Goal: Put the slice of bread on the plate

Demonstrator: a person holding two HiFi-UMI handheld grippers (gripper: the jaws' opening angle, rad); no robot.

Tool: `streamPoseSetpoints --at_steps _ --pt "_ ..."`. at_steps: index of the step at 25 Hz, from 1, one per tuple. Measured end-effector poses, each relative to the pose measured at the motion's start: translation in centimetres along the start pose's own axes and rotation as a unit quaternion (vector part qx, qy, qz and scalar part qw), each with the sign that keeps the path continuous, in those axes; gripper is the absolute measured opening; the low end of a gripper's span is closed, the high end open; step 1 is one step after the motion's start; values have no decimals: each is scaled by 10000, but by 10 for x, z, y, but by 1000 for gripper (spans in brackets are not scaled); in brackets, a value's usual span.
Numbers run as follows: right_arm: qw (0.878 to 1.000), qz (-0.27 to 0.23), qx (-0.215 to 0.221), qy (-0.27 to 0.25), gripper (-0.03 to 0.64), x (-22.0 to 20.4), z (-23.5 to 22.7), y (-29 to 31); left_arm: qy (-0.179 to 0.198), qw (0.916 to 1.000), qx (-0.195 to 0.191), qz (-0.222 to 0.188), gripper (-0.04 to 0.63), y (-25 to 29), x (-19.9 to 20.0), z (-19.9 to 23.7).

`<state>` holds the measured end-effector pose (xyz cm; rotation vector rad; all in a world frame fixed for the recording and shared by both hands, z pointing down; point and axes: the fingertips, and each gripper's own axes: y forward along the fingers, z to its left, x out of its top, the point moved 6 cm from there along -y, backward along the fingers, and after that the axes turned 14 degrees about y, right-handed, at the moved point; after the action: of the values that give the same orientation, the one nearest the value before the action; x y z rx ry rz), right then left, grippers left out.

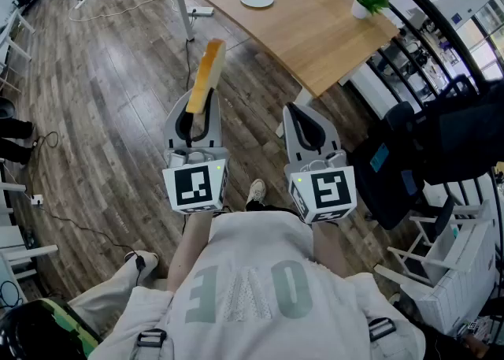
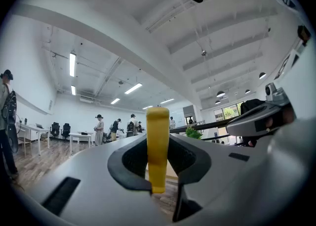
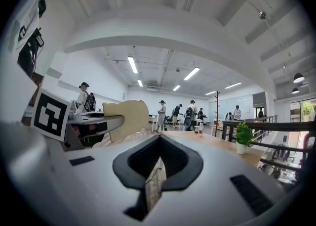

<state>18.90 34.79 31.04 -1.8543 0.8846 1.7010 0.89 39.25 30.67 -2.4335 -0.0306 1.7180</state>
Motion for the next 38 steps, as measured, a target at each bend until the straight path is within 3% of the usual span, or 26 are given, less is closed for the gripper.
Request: streamPoseSetpoints --at_steps 6,10,15,28,33,38 --pt "9998 109 -37 153 17 -13 -1 8 125 9998 -112 -58 89 8 1 -2" --pt "9997 233 -77 -18 17 -18 -8 19 156 9996 -195 -129 89 18 -2 -7" --pt "9997 105 -28 208 17 -19 -27 43 198 9996 -211 67 89 45 -14 -7" --pt "9978 57 282 590 17 -25 -78 96 612 9979 163 -164 89 119 -7 13" --pt "9984 -49 445 359 17 -15 -83 120 435 9989 159 -123 89 150 -23 23" --pt "9991 -165 380 83 17 -2 -100 160 406 9980 50 -484 89 205 -23 32"
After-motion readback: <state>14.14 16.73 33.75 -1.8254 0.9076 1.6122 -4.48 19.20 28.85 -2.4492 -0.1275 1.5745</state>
